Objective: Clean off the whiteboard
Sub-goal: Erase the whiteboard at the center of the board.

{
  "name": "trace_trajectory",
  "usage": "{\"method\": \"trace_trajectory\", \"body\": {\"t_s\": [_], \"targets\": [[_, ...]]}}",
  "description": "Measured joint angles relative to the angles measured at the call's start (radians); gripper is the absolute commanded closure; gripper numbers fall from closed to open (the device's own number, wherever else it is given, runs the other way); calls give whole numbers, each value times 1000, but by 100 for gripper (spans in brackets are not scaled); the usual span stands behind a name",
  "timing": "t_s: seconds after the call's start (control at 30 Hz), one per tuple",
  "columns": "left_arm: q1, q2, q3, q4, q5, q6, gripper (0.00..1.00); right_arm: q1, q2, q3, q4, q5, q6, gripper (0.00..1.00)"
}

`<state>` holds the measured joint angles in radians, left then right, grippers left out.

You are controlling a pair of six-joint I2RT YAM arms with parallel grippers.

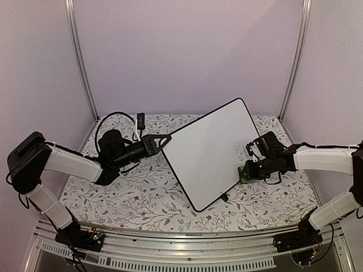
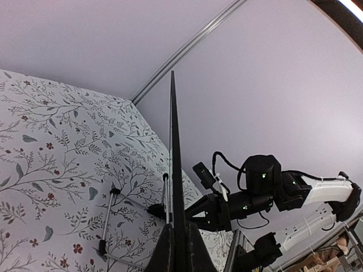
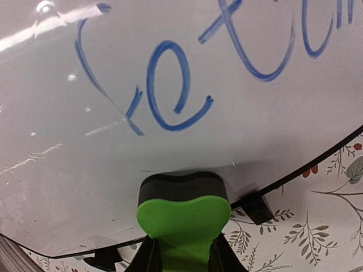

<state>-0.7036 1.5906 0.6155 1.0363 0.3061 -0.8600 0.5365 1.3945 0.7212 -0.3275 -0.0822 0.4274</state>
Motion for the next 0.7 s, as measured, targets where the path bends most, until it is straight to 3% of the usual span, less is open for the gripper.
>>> {"method": "trace_trajectory", "body": {"t_s": [0.37, 0.7], "targets": [[0, -29, 46, -128, 6, 23, 100, -13, 87, 222, -17, 83, -66, 100], [-1, -40, 46, -148, 9, 51, 100, -33, 101, 264, -12, 95, -110, 100]]}}
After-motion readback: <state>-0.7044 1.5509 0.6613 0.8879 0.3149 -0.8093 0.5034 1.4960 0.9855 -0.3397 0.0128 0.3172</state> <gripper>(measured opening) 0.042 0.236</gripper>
